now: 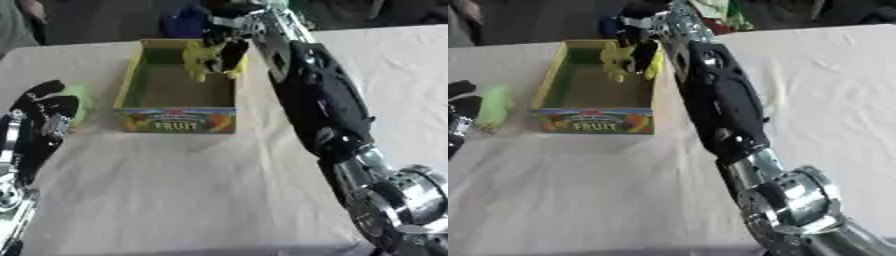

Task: Pick up objects on the table and place them in the box.

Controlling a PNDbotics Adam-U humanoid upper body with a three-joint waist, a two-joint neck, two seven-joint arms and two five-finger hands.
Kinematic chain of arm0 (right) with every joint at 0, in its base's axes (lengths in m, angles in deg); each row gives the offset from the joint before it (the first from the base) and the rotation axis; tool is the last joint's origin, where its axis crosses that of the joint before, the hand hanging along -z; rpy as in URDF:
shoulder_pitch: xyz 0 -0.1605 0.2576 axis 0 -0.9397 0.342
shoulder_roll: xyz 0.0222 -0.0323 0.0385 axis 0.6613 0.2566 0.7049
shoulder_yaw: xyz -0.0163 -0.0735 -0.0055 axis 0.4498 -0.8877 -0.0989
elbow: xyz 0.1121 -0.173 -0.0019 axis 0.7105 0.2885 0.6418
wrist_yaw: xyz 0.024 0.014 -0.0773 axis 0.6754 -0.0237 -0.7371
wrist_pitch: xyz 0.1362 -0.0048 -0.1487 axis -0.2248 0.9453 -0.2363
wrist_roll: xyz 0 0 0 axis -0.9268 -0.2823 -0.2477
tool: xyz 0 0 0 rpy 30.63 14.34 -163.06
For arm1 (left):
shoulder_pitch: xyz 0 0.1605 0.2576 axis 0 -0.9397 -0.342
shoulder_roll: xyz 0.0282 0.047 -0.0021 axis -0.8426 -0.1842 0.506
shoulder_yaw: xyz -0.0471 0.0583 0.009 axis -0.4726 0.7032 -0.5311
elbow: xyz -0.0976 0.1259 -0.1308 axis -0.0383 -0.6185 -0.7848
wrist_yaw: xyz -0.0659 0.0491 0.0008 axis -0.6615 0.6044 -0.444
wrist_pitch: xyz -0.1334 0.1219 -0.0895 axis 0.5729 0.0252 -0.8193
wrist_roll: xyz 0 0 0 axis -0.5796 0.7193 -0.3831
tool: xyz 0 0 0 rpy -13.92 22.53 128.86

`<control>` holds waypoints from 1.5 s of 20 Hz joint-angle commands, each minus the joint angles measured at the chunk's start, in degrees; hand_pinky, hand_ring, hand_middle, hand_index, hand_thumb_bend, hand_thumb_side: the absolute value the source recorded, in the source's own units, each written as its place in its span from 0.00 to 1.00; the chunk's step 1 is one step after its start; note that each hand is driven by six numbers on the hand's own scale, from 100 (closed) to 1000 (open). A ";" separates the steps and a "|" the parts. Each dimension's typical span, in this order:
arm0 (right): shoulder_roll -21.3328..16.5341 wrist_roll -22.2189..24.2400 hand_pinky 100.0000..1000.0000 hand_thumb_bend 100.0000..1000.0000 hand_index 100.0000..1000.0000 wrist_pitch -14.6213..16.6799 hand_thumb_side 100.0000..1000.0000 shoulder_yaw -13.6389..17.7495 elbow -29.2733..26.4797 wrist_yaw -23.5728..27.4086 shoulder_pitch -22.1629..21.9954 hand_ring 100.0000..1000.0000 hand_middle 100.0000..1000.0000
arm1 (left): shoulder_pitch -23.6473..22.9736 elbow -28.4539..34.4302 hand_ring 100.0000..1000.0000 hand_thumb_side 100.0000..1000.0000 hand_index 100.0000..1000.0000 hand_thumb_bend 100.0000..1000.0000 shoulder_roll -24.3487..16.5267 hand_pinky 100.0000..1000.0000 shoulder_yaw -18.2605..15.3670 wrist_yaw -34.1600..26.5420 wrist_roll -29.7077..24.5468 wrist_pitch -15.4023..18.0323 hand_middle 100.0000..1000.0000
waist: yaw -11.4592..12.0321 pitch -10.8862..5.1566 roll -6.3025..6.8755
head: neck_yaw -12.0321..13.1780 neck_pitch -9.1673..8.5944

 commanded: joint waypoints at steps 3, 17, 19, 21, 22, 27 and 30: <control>7.21 -0.93 0.63 0.13 0.47 -0.73 0.00 -0.91 -1.71 -4.75 -2.03 0.68 0.40 | 0.97 1.09 0.76 0.61 0.82 0.54 -0.62 0.79 -0.13 -0.16 -0.25 0.08 0.75 | -0.23 -0.92 0.38 | -0.06 -0.82; 10.88 -12.39 0.71 0.30 0.95 -1.08 0.37 0.46 -7.56 -16.76 -5.45 0.83 0.92 | 0.96 0.82 0.76 0.61 0.82 0.54 -0.66 0.79 -0.25 -0.21 -0.10 0.00 0.75 | -0.51 -0.88 0.55 | -0.04 -0.89; 10.39 -14.43 0.70 0.32 0.95 -1.02 0.34 0.56 -8.00 -17.05 -4.93 0.82 0.90 | 1.17 0.70 0.76 0.61 0.82 0.54 -0.87 0.79 -0.26 -0.15 -0.09 -0.04 0.75 | -0.62 -0.88 0.51 | -0.01 -0.84; 9.34 -16.46 0.70 0.33 0.94 -0.66 0.32 0.46 -7.99 -16.85 -4.11 0.81 0.89 | 1.54 0.61 0.76 0.61 0.82 0.54 -1.22 0.79 -0.39 -0.04 0.02 -0.12 0.75 | -0.75 -0.89 0.46 | 0.17 -0.88; 8.72 -17.45 0.70 0.33 0.93 -0.48 0.31 0.42 -7.86 -16.59 -3.67 0.81 0.88 | 1.74 0.58 0.76 0.61 0.82 0.55 -1.42 0.79 -0.48 0.08 0.10 -0.16 0.75 | -0.84 -0.91 0.45 | 0.28 -0.92; 2.90 -21.83 0.69 0.34 0.91 1.09 0.28 -0.08 -6.10 -12.80 -0.70 0.80 0.85 | 3.48 -0.23 0.76 0.61 0.82 0.56 -3.13 0.79 -1.68 1.11 1.07 -0.88 0.75 | -1.46 -1.09 0.31 | 0.91 -1.00; -1.41 -23.76 0.68 0.33 0.90 1.61 0.26 -0.10 -5.05 -10.11 0.64 0.80 0.83 | 4.89 -1.85 0.76 0.61 0.82 0.57 -5.06 0.78 -2.66 2.63 1.92 -1.83 0.75 | -2.10 -1.29 0.30 | 1.50 -0.93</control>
